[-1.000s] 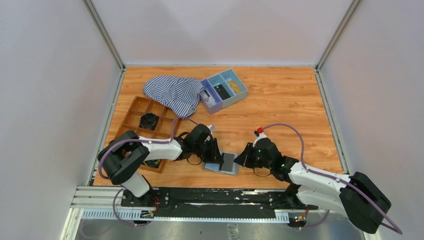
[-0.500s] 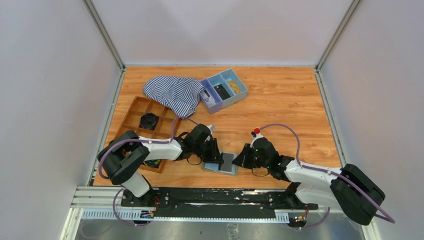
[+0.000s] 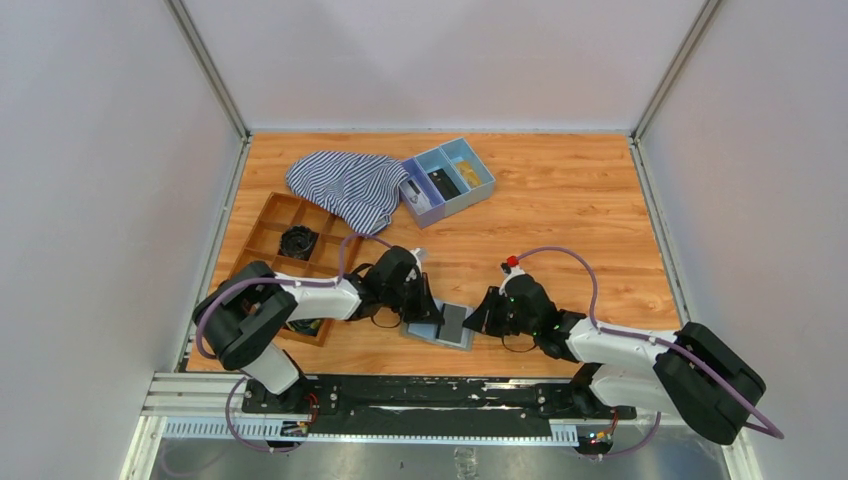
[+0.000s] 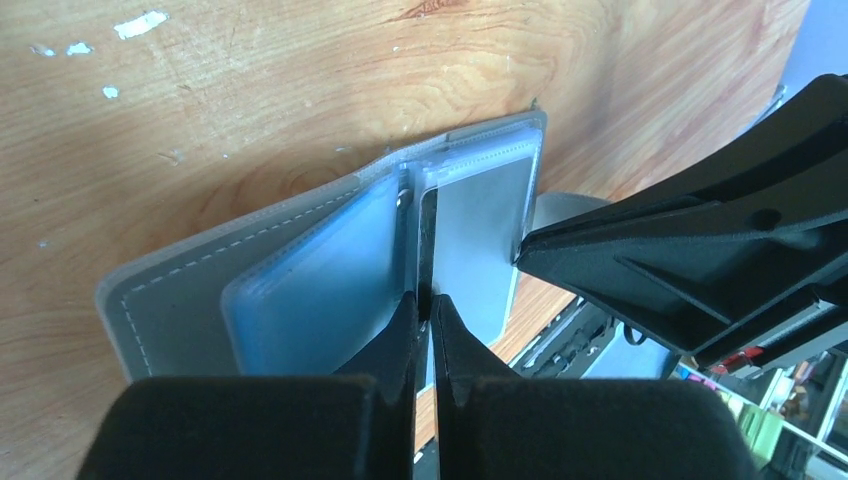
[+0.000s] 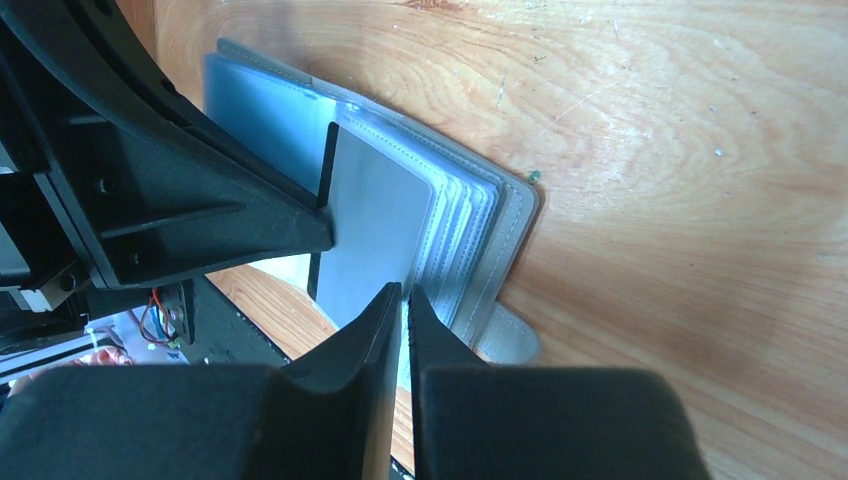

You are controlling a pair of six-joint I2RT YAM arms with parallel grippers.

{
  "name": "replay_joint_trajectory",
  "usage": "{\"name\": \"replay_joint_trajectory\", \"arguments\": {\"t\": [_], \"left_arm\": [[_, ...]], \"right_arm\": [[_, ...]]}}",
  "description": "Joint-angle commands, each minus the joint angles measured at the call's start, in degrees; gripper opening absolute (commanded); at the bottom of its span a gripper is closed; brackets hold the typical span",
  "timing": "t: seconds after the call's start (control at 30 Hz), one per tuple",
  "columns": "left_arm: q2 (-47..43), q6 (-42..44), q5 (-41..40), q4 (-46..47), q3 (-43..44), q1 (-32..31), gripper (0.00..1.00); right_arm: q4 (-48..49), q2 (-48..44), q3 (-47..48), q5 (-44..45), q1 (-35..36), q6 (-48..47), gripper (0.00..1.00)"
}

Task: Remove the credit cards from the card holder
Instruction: Remove the credit card from the card holder.

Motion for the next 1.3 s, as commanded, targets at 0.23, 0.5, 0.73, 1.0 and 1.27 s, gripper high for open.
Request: {"name": "replay_joint_trajectory", "arguments": {"t": [0.23,0.5,0.73,1.0,1.27], "left_arm": [[-4.9,0.1,0.3,2.9,-4.5,1.9,0.0],[-5.4,0.7,1.3,2.9,-5.9,2.8,0.0],[-4.0,1.0,2.6,2.9,-4.7,2.9,0.11],[-3.5,0.5,2.3,3.0,-4.3,2.9,0.13],[-2.3,0.0,3.2,3.9,-4.6,2.9,0.28]], "right_arm": [[-2.5,1.2,-1.2,1.9,0.1,0.0,0.1],[-3.1,2.7,-1.3,2.2,0.1,0.0,0.08],[-2.9,1.9,-0.4,1.2,0.1,0.1,0.08],[-5.1,1.2,0.8,1.2,0.1,-1.2,0.08],[-4.5,1.6,0.5,1.1,0.1,-1.0,0.08]]}}
